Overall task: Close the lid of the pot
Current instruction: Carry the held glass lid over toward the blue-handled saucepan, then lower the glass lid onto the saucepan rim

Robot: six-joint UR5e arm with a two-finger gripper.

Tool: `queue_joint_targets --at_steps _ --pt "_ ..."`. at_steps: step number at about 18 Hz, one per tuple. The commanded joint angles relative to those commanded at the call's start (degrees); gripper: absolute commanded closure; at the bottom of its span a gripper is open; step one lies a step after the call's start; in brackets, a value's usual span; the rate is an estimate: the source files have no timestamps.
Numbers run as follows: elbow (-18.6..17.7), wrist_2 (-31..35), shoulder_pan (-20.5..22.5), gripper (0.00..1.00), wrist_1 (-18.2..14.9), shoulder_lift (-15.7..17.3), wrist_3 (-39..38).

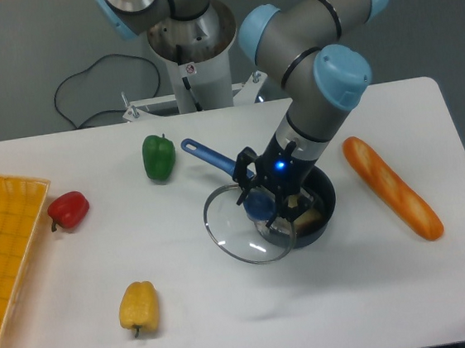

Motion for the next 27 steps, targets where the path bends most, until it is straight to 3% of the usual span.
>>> queue_joint_targets --at_steps 11,27 --pt "-5.3 0.1 5.2 0.49 -1.3 0.2 11.2" --pt "-6.6 0.1 7.2 0.49 -3.3 0.7 15.5"
